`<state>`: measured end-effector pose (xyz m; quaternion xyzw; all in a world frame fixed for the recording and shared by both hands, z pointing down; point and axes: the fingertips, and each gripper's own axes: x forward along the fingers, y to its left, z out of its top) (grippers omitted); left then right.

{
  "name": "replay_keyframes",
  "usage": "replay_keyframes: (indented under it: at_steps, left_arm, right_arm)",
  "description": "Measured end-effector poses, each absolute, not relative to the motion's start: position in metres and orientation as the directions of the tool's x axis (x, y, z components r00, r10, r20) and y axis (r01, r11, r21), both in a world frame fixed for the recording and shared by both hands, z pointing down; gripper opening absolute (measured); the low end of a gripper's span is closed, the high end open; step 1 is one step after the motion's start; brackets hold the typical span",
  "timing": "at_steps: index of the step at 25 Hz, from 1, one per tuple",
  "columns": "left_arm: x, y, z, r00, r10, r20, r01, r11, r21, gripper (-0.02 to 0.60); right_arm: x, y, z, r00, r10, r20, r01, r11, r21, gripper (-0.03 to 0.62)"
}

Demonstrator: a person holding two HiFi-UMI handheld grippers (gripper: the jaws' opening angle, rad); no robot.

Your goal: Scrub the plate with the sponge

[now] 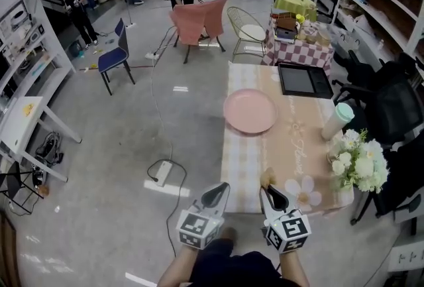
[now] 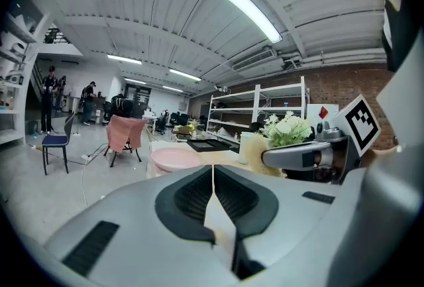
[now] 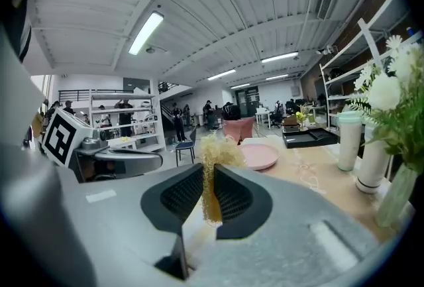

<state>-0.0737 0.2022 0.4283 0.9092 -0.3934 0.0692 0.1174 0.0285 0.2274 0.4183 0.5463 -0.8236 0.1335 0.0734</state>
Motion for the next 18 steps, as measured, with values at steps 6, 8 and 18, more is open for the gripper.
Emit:
replay_keyframes:
  at_steps: [6,8,18]
  left_arm:
    - [-0.074,0.179,0.436,0.683,-0.694,0.229,-0.729,-0.663,0.168,0.017]
    - [-0.074,0.171,0.438,0.689,-0.687,0.232,-0.724,-0.669,0.169,0.017]
    - [-0.073,0.151,0.434,0.72,-0.658,0.219,-0.692,-0.702,0.167,0.017]
  right_arm:
    - [0.035,0.207,0.423,-0.371,-0.887,0.273,-0.928,0.342,-0.148,0.049]
    - [0.034,0.2,0.424,-0.366,-0.887,0.28,-0.93,0.338,-0.143,0.049]
    - [0.03,0.177,0.419,-0.36,-0.888,0.287,-0.933,0.347,-0.095,0.049]
